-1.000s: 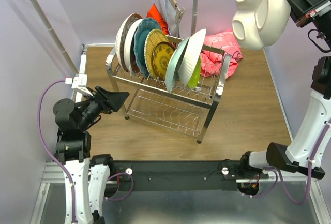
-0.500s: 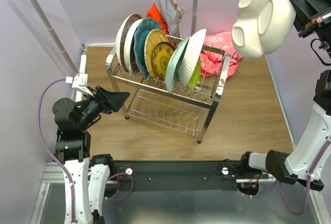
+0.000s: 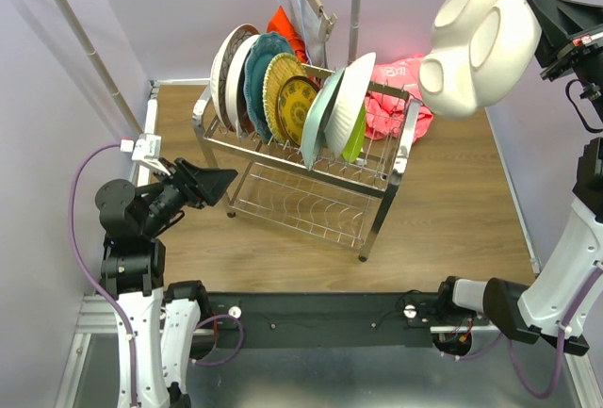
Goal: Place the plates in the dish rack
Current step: Insert the plate into the dish rack
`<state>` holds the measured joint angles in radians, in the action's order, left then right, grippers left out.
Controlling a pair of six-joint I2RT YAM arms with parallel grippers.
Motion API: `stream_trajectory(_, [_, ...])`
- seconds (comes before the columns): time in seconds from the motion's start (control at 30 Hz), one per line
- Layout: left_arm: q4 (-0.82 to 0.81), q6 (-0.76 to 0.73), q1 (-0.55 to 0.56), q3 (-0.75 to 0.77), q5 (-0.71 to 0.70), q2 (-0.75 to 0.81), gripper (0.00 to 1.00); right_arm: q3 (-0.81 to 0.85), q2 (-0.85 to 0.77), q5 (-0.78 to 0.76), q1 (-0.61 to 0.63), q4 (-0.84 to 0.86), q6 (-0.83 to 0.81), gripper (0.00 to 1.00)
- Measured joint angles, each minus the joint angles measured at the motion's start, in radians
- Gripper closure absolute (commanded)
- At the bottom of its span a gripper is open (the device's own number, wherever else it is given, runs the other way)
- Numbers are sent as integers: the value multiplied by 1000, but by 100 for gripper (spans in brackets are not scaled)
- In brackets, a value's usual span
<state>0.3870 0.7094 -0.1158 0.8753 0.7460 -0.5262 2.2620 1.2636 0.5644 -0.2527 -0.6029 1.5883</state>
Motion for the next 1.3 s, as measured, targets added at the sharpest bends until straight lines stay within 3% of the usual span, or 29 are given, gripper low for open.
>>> stream_trajectory(0.57, [0,-6,0,-1,0,2,30,-11,11,-9,12,-94,55,99])
stream_trajectory(1.3, [4,-10,0,-1,-1,-8,30,-105,90,-167,324,-230,-10,99])
